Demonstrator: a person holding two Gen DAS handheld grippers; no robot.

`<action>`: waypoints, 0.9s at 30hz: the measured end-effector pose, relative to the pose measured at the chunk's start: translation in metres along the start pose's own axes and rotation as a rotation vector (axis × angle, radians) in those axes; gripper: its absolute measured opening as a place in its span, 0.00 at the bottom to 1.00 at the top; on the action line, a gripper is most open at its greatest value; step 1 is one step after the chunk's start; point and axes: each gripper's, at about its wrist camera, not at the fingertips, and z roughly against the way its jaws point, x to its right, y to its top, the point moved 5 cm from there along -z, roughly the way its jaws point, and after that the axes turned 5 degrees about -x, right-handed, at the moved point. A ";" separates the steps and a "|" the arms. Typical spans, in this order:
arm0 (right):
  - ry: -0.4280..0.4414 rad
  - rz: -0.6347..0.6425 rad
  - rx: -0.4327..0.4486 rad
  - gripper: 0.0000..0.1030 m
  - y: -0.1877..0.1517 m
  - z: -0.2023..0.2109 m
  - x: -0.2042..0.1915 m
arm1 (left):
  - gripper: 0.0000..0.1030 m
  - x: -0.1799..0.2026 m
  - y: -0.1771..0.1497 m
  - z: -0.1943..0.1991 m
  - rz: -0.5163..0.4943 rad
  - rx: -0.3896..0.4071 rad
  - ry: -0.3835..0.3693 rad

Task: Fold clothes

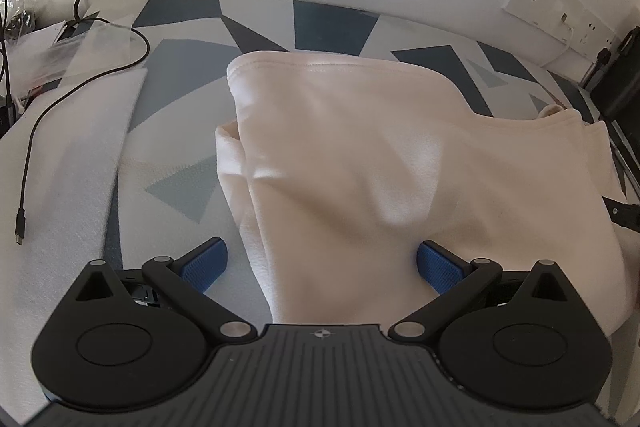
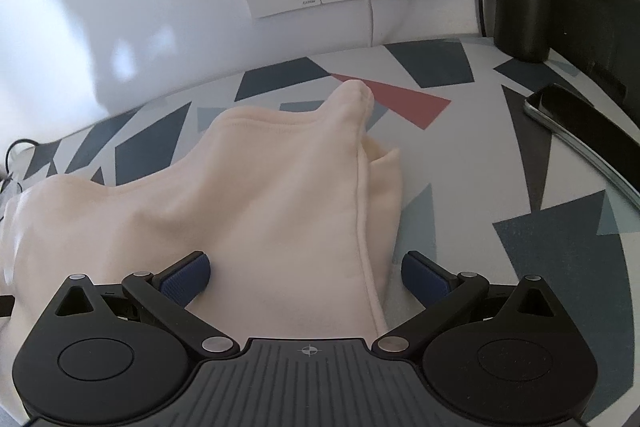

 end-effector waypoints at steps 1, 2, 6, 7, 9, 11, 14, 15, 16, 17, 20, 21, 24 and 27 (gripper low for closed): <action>-0.003 0.002 -0.005 0.99 0.000 0.000 -0.001 | 1.00 0.000 0.001 0.000 -0.005 -0.002 0.000; -0.005 0.004 -0.008 0.99 0.001 -0.001 -0.001 | 1.00 0.000 0.001 0.000 -0.011 -0.003 -0.001; -0.007 0.004 -0.024 0.99 0.002 -0.001 -0.001 | 1.00 0.000 0.003 -0.001 -0.028 -0.016 -0.008; -0.007 0.003 -0.029 0.99 0.003 -0.002 -0.001 | 1.00 -0.001 0.004 -0.001 -0.031 -0.023 -0.014; 0.000 -0.006 -0.045 0.99 0.005 -0.001 0.000 | 1.00 -0.004 0.006 0.000 -0.024 -0.037 -0.023; 0.023 -0.038 -0.047 0.99 0.008 0.004 0.004 | 1.00 -0.008 0.006 0.004 0.000 -0.033 -0.009; 0.038 -0.070 -0.032 0.99 0.011 0.011 0.015 | 1.00 -0.016 0.004 0.008 0.005 -0.041 0.001; 0.037 -0.074 -0.032 0.99 0.011 0.012 0.020 | 1.00 -0.018 0.004 0.008 0.007 -0.049 -0.008; 0.037 -0.077 -0.033 0.99 0.011 0.012 0.024 | 1.00 -0.021 0.003 0.007 0.011 -0.053 -0.017; 0.038 -0.075 -0.045 0.99 0.011 0.011 0.027 | 1.00 -0.022 0.002 0.007 0.017 -0.054 -0.026; 0.060 -0.051 -0.060 0.99 0.008 0.007 0.028 | 1.00 -0.021 0.002 0.005 0.014 -0.053 -0.021; 0.069 -0.038 -0.063 0.99 0.007 0.006 0.027 | 1.00 -0.019 0.002 0.005 0.011 -0.052 -0.017; 0.092 0.029 -0.073 0.99 0.004 0.002 0.014 | 1.00 -0.016 0.005 0.003 0.025 -0.047 -0.033; 0.111 0.066 -0.082 0.99 0.003 -0.001 0.001 | 1.00 -0.007 0.009 0.001 0.012 -0.056 -0.056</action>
